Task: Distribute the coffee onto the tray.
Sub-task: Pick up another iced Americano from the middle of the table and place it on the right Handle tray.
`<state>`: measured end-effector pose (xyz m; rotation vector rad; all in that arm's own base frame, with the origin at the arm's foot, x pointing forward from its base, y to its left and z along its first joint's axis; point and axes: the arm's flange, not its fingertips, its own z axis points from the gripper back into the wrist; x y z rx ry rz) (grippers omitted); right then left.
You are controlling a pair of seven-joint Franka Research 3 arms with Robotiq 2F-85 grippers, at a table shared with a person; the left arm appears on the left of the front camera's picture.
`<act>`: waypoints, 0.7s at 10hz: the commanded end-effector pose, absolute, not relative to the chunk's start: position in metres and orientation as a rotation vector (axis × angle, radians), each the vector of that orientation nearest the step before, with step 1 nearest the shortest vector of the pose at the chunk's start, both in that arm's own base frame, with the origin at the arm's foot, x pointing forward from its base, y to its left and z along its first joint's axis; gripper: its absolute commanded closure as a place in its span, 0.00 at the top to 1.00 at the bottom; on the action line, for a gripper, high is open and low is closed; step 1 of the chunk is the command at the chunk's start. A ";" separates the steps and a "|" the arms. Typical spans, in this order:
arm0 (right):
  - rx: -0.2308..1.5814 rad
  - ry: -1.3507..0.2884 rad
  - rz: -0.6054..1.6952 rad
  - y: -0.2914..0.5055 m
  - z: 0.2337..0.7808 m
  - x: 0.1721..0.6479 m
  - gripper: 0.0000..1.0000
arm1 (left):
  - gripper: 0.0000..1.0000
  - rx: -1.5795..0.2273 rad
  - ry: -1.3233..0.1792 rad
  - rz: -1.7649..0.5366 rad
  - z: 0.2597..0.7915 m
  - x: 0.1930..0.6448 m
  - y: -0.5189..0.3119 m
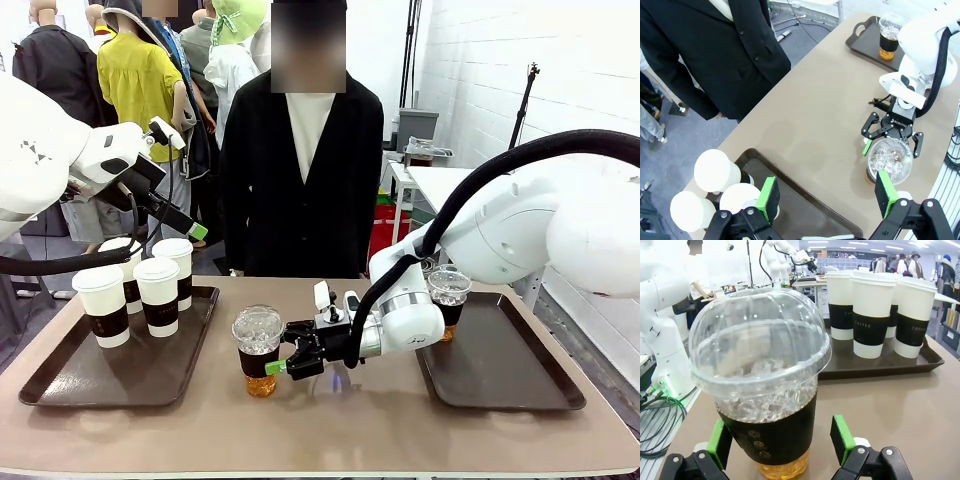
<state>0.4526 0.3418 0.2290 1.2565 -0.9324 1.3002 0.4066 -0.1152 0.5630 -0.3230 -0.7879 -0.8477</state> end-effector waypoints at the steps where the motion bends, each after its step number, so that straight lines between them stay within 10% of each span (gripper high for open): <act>1: 1.293 -0.894 1.298 0.355 0.225 0.462 1.00 | 1.00 -0.335 -0.786 -0.846 0.562 0.407 -0.114; 7: 1.340 -0.820 1.367 0.383 0.221 0.461 1.00 | 1.00 -0.335 -0.786 -0.846 0.562 0.407 -0.114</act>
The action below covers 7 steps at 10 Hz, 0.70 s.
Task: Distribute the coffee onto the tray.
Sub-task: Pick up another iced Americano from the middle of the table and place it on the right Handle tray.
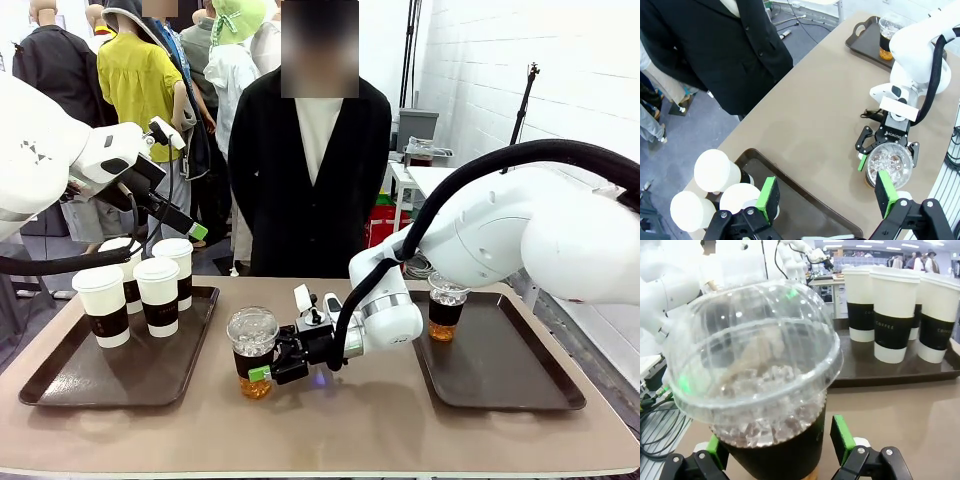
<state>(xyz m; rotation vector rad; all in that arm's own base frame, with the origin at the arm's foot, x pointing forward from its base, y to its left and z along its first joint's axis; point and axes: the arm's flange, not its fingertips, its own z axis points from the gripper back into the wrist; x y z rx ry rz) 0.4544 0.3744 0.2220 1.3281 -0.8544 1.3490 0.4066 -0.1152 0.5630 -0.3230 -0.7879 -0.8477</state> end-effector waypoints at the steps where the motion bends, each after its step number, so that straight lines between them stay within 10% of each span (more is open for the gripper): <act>1: 1.349 -0.809 1.381 0.386 0.222 0.459 1.00 | 1.00 -0.335 -0.786 -0.846 0.562 0.407 -0.114; 3: 1.362 -0.801 1.398 0.389 0.223 0.457 1.00 | 1.00 -0.335 -0.786 -0.846 0.562 0.407 -0.114; 5: 1.380 -0.813 1.389 0.386 0.227 0.454 0.66 | 1.00 -0.335 -0.786 -0.846 0.562 0.407 -0.114; 7: 1.377 -0.821 1.391 0.384 0.229 0.454 0.66 | 1.00 -0.335 -0.786 -0.846 0.562 0.407 -0.114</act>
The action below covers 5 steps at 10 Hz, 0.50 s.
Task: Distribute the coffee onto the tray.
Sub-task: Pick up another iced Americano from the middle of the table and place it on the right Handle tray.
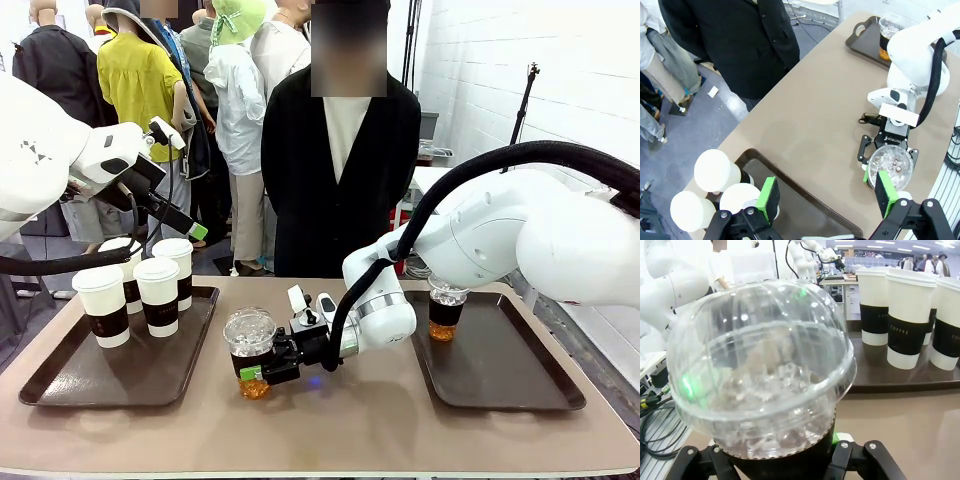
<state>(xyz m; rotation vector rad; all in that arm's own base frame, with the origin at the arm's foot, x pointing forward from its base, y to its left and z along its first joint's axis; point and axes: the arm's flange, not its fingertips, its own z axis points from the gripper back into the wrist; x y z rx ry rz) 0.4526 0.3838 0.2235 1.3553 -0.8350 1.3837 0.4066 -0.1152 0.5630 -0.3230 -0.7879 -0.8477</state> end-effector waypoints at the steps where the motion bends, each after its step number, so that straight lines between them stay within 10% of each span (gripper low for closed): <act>1: 1.374 -0.823 1.387 0.382 0.231 0.455 0.66 | 1.00 -0.335 -0.786 -0.846 0.562 0.407 -0.114; 5: 1.403 -0.809 1.355 0.341 0.265 0.455 0.66 | 1.00 -0.335 -0.786 -0.846 0.562 0.407 -0.114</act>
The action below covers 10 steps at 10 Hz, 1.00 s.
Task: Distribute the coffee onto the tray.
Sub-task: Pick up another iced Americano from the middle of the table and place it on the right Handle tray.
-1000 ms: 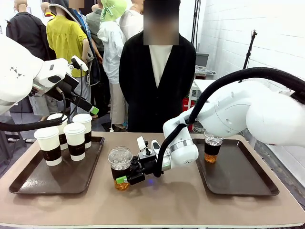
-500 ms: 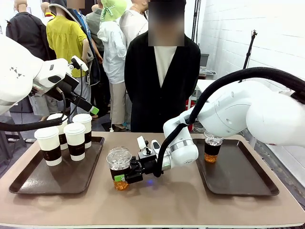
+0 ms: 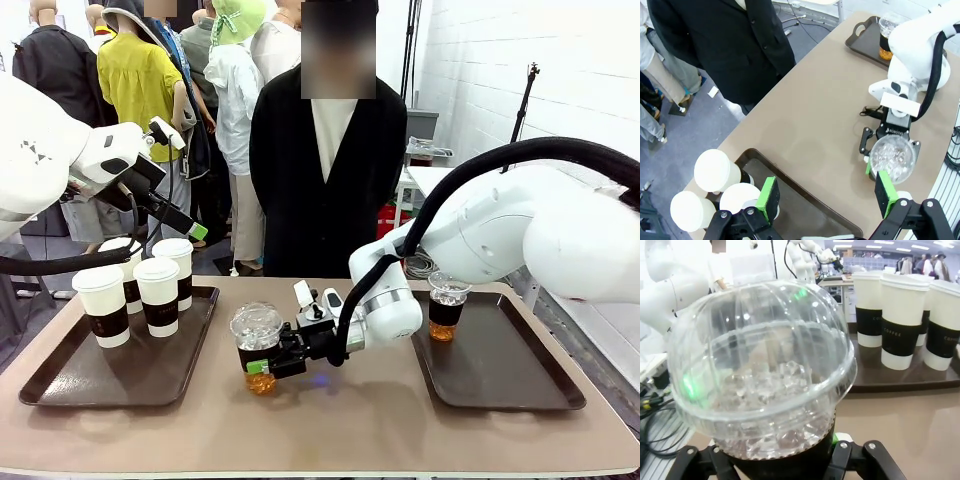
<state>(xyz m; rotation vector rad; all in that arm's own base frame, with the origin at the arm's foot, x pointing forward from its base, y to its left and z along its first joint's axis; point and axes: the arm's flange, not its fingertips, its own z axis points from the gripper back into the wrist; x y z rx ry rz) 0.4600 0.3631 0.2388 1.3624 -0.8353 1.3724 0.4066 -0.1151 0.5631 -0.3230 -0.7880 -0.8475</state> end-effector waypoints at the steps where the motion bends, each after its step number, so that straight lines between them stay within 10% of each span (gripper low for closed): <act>1: 1.364 -0.826 1.346 0.314 0.285 0.452 0.66 | 1.00 -0.335 -0.786 -0.846 0.562 0.407 -0.114; 10: 1.161 -0.858 1.222 0.121 0.336 0.428 0.66 | 1.00 -0.335 -0.786 -0.846 0.562 0.407 -0.114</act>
